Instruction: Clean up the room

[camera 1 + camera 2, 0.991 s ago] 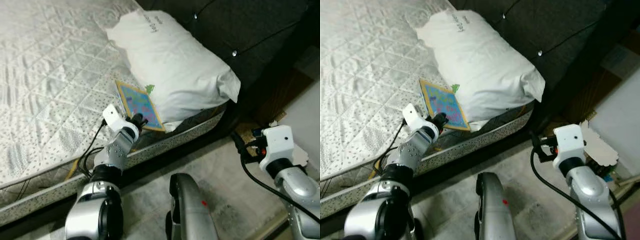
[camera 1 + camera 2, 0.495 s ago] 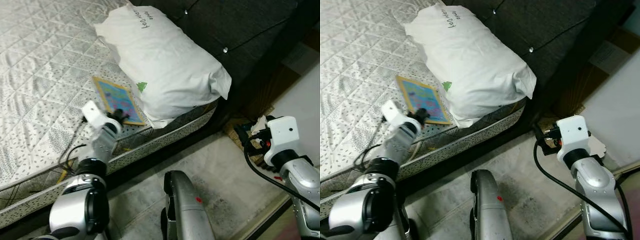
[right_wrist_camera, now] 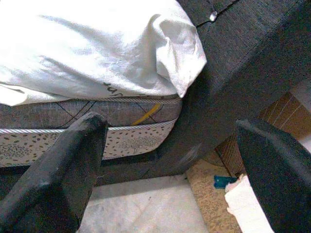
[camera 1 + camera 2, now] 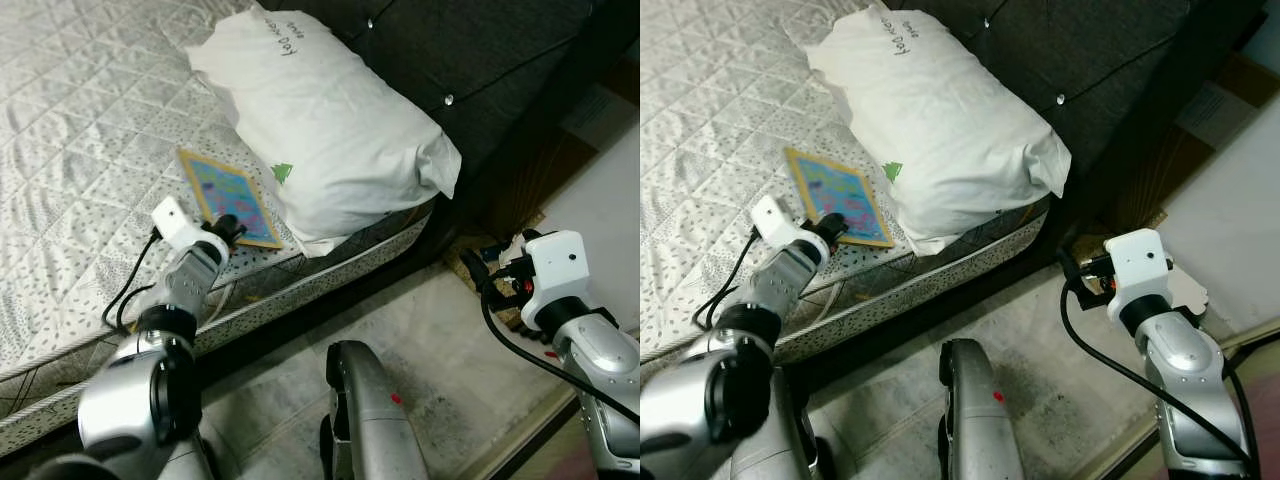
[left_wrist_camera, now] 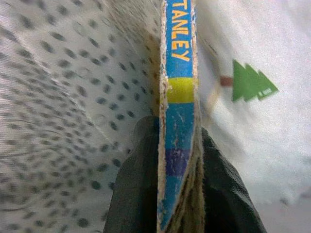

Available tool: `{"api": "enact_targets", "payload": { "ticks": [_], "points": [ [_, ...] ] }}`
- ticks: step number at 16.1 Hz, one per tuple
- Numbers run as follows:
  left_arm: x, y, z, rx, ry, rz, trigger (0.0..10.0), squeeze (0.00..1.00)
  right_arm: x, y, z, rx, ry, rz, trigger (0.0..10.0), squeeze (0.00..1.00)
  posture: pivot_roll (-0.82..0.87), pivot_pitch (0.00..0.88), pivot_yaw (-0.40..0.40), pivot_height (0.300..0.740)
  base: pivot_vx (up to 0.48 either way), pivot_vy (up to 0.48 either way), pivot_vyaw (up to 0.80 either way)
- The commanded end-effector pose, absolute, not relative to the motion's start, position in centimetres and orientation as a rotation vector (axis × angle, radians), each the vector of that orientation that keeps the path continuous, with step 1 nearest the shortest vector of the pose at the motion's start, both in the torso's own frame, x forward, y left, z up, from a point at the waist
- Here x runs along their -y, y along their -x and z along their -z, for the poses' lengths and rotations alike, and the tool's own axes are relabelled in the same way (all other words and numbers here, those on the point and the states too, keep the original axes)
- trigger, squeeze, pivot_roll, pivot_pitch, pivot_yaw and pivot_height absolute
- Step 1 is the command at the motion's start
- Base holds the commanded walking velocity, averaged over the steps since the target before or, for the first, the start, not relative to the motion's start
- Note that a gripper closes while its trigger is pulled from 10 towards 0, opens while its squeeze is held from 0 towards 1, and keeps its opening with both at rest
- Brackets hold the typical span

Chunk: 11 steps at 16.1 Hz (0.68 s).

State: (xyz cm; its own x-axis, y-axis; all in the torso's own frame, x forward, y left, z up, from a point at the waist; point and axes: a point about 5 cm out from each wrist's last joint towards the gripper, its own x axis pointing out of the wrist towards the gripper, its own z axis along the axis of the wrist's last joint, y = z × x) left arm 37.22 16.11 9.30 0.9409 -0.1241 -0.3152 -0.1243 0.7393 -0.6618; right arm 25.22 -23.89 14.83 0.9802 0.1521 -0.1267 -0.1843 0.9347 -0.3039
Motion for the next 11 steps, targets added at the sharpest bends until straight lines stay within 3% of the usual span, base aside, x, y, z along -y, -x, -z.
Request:
{"api": "enact_targets", "payload": {
  "ticks": [1, 6, 7, 8, 11],
  "points": [
    [-15.2, -37.2, -9.0, -0.389, 0.745, 0.036, 10.0, 0.0, 24.6, -25.1, -15.0, -0.108, 0.339, -0.154, 10.0, 0.0, -0.39, 0.142, -0.137, 0.552, 0.0, 0.0, 0.0],
    [-15.3, -37.7, -9.8, -0.384, 0.772, 0.061, 10.0, 0.0, 24.6, -25.0, -15.1, -0.107, 0.348, -0.155, 10.0, 0.0, -0.4, 0.141, -0.14, 0.552, 0.0, 0.0, 0.0],
    [-15.3, -37.7, -9.7, -0.386, 0.775, 0.056, 10.0, 0.36, 24.6, -25.1, -15.1, -0.106, 0.348, -0.155, 10.0, 0.0, -0.4, 0.141, -0.14, 0.552, 0.0, 0.0, 0.0],
    [-15.6, -37.5, -9.5, -0.391, 0.794, 0.045, 10.0, 1.0, 24.5, -25.1, -15.1, -0.105, 0.348, -0.155, 10.0, 0.0, -0.4, 0.14, -0.14, 0.552, 0.0, 0.0, 0.0],
    [-17.3, -37.3, -9.1, -0.395, 0.752, -0.014, 10.0, 1.0, 24.2, -25.4, -15.2, -0.095, 0.343, -0.157, 10.0, 0.0, -0.4, 0.136, -0.131, 0.552, 0.0, 0.0, 0.0]
  ]
}}
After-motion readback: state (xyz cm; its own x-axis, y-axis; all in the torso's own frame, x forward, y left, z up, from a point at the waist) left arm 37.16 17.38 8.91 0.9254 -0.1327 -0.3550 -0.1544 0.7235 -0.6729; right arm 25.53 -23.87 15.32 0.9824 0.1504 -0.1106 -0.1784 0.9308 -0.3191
